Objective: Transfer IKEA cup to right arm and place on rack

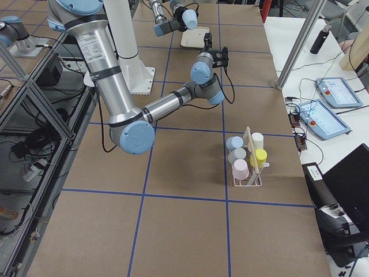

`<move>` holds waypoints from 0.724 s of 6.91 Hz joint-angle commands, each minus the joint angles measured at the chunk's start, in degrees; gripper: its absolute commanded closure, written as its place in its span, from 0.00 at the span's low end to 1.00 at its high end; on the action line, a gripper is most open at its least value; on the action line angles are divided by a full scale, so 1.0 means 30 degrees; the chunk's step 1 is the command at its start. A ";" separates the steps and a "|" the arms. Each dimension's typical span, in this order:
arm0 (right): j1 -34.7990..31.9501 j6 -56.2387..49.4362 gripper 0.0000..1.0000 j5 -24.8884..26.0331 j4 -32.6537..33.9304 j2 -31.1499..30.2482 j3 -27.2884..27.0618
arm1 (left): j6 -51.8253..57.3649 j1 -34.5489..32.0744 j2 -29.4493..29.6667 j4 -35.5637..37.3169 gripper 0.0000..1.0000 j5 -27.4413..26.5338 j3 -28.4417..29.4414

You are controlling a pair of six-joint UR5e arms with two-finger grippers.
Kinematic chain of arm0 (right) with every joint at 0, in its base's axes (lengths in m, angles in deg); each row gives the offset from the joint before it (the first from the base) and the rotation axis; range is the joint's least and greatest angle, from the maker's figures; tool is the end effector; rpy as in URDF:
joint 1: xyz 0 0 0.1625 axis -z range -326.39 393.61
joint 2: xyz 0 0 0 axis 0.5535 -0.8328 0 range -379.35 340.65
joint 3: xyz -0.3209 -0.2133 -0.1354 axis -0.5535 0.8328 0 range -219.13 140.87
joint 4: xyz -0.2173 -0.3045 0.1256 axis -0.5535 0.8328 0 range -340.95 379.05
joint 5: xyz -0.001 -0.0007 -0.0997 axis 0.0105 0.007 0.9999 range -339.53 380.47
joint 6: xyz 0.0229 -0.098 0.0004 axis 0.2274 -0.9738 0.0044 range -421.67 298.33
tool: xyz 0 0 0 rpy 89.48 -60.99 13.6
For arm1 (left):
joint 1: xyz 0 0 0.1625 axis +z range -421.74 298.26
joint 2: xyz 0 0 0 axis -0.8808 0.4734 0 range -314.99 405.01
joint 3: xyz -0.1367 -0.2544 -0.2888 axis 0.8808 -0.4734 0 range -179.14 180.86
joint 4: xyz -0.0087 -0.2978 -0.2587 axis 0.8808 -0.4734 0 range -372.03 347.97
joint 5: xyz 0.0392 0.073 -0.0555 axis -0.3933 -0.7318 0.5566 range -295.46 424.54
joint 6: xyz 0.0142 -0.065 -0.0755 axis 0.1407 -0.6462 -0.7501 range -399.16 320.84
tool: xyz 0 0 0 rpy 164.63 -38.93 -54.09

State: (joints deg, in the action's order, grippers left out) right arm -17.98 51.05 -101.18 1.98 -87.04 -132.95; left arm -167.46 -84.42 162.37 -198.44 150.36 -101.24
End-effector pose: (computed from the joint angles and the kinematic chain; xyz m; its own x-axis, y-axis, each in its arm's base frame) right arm -0.2367 -0.4283 0.2453 -0.5582 -0.1748 0.8110 -0.2319 0.9715 0.0498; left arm 0.3820 -0.3120 0.1477 -0.7871 -0.3412 -0.5140 -0.0720 0.8783 -0.4727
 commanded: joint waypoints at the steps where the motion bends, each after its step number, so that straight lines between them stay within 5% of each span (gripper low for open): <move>1: 0.1288 0.0045 0.01 0.1205 -0.0814 0.0118 -0.1065 | 0.0054 0.0059 0.0573 0.0116 1.00 0.0017 0.0164; 5: 0.1993 -0.1117 0.04 0.1205 -0.0521 0.1230 -0.1070 | 0.0025 0.0088 0.1630 0.0759 1.00 0.0076 0.0957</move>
State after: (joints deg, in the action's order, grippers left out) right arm -12.43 49.93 -97.58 0.29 -84.25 -136.19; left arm -167.25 -84.17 166.27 -196.95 150.58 -98.67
